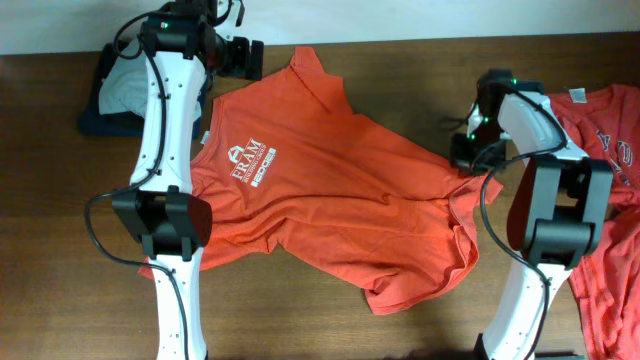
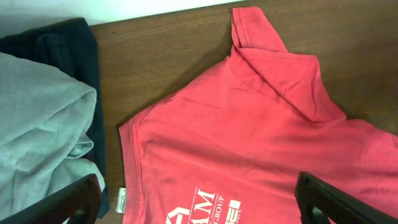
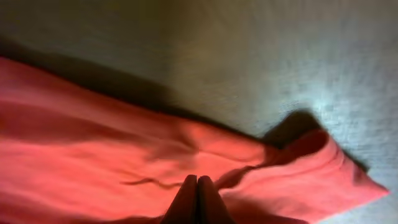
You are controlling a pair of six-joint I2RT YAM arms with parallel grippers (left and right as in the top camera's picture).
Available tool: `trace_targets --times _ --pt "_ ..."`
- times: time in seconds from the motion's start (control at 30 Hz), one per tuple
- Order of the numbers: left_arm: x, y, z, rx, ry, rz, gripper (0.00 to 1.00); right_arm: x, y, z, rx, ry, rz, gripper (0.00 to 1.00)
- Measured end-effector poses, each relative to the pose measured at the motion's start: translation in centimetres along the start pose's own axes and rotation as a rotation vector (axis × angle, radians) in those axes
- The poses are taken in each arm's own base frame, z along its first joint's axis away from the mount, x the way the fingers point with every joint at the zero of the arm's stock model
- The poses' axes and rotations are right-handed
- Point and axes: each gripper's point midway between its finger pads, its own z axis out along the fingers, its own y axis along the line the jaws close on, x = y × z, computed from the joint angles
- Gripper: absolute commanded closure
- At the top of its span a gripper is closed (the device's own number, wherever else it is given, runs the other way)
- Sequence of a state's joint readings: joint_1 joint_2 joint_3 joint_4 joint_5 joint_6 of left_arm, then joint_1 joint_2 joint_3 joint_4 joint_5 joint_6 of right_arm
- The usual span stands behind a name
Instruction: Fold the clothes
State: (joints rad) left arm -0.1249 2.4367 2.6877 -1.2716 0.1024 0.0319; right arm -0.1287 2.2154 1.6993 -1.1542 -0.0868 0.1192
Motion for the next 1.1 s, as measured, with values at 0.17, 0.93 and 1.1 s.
trace_targets --times 0.17,0.93,1.1 --pt "0.0 0.0 0.0 0.000 0.000 0.000 0.01 1.2 -1.9 1.1 0.037 0.042 0.030 0.96" --pt "-1.2 0.0 0.0 -0.002 -0.048 0.005 0.01 3.4 -8.5 0.2 0.158 0.123 0.132 0.95" --pt "-2.8 0.1 -0.2 -0.003 -0.113 0.009 0.36 3.2 -8.5 0.2 0.157 0.113 0.132 0.95"
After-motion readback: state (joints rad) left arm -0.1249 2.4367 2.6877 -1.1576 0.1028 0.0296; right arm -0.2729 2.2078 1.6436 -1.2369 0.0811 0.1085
